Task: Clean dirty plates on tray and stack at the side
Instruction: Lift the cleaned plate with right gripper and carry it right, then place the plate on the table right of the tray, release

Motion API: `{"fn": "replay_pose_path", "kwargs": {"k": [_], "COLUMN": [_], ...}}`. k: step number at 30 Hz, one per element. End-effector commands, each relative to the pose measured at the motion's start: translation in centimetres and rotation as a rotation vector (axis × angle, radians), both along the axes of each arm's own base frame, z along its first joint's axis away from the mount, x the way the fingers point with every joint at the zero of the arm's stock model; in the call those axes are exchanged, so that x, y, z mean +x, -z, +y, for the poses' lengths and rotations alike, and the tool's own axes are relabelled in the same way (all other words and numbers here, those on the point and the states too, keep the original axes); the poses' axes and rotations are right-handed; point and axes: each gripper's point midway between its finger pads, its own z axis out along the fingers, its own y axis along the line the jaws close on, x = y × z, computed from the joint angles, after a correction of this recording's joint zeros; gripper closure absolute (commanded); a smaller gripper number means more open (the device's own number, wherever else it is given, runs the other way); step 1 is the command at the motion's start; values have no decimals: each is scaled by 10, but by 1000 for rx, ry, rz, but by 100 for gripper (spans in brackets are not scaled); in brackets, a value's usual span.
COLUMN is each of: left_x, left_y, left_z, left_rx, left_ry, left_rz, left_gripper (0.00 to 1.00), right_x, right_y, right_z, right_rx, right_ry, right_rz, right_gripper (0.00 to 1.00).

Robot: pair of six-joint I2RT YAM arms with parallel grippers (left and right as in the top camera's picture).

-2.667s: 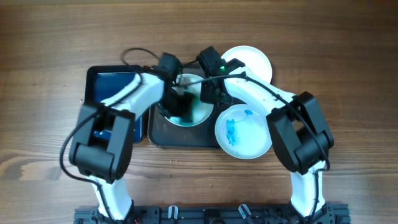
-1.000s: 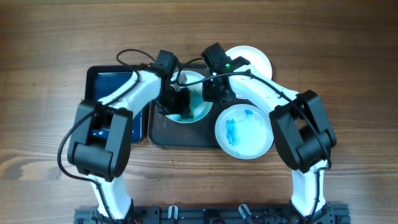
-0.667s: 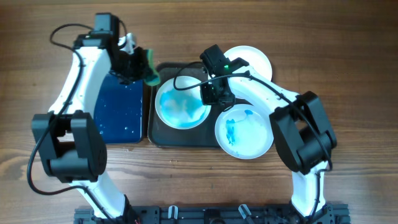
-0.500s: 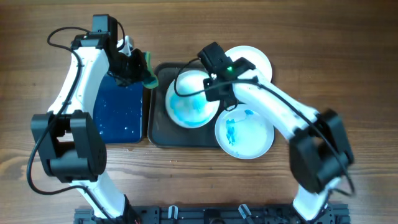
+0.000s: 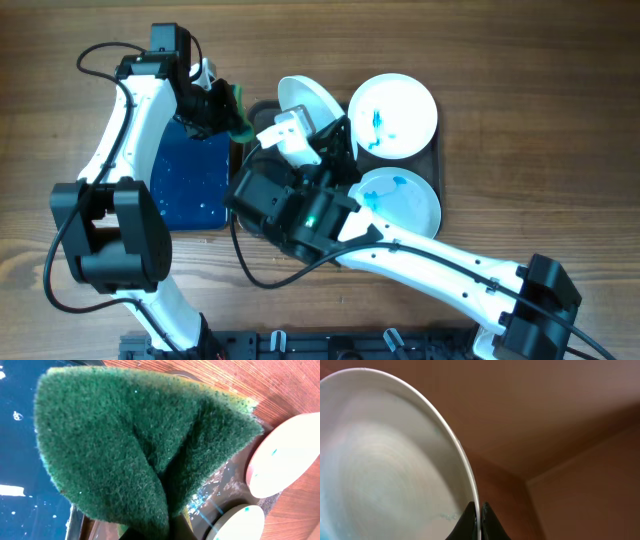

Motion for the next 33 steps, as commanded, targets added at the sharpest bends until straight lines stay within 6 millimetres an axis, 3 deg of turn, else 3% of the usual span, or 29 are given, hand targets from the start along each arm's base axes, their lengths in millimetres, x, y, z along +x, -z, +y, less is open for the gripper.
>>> {"fn": "replay_pose_path", "kwargs": {"k": [1,10,12,15,18,22,25,26,28,30,33], "left_x": [2,0,-1,-4,-8,-12,-16,-17,-18,-18,-18], "left_y": [-10,-10,-9,-9,-9,-6,-5,-4,-4,-4,-4], "left_z": [-1,-1,-4,-17,-32,-46,-60,-64,-69,-74,-76], "left_rx": [-3,-3,-3,-3,-1,56,73,80,94,96,95], "left_ry": [-7,-7,1,32,70,112,151,161,178,189,194], "left_rz": [-23,-14,-12,-10,-10,-14,-19,-20,-26,-34,-39], "left_gripper": [96,96,96,96,96,96,96,96,96,96,96], "right_x": [-6,-5,0,14,26,48,57,57,52,41,25], "right_y": [-28,-28,-15,26,44,35,39,47,64,94,139], "right_z": [-12,-11,-7,1,-18,-99,-199,-238,-291,-341,-375], "right_rx": [-52,-37,7,247,565,948,1170,1201,1233,1263,1300], "right_ry": [52,52,15,-108,-148,-65,138,244,387,547,691], "right_rz": [-100,-105,-35,258,501,633,609,581,550,534,562], "right_gripper": [96,96,96,96,96,96,96,96,96,96,96]}}
